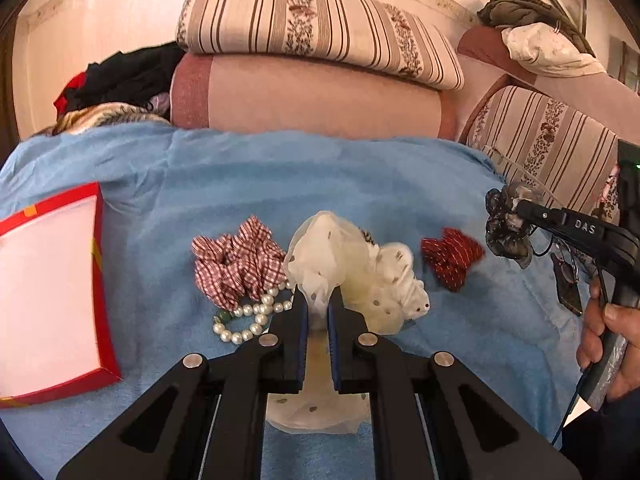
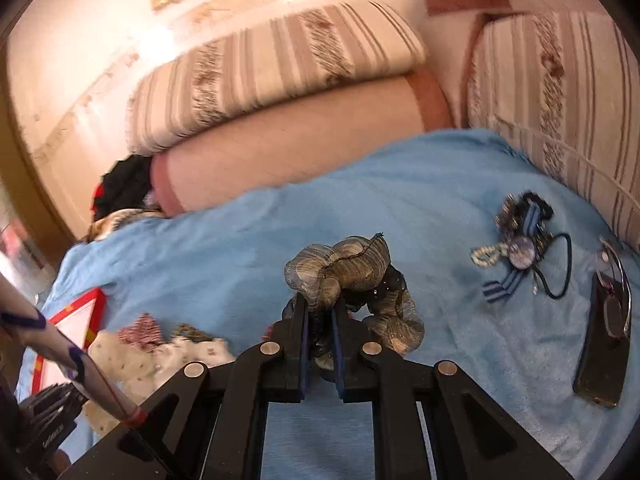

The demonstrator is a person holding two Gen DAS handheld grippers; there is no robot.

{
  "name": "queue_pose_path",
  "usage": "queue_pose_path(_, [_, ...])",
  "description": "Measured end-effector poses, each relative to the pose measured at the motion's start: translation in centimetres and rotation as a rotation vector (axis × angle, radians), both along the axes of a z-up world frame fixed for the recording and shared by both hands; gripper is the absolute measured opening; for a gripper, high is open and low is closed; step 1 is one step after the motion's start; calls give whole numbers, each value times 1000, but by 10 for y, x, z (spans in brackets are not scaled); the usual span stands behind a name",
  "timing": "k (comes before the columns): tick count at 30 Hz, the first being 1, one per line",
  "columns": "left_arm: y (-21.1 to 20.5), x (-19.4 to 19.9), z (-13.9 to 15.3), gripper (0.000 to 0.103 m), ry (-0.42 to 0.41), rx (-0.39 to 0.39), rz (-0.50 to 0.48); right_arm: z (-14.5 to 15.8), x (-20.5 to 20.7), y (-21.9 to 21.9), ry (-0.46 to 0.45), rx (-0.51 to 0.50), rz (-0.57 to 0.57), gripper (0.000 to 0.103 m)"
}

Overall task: Organize jewelry
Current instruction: 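Carry both held scrunchies over the red-rimmed tray with both tools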

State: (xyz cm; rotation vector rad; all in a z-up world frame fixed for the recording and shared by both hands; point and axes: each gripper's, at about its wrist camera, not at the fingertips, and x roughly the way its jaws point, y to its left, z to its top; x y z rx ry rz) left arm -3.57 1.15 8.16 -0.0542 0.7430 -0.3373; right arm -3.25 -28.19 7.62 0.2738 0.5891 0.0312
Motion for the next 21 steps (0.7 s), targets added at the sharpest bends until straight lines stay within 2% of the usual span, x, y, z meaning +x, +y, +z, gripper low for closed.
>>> queue_pose_path(8, [11, -9, 10, 9, -33, 1, 22, 11, -18, 40, -55, -16, 124, 11])
queue_pose_path(21, [33, -7, 14, 9, -19, -15, 77, 9, -23, 81, -56, -34, 224, 11])
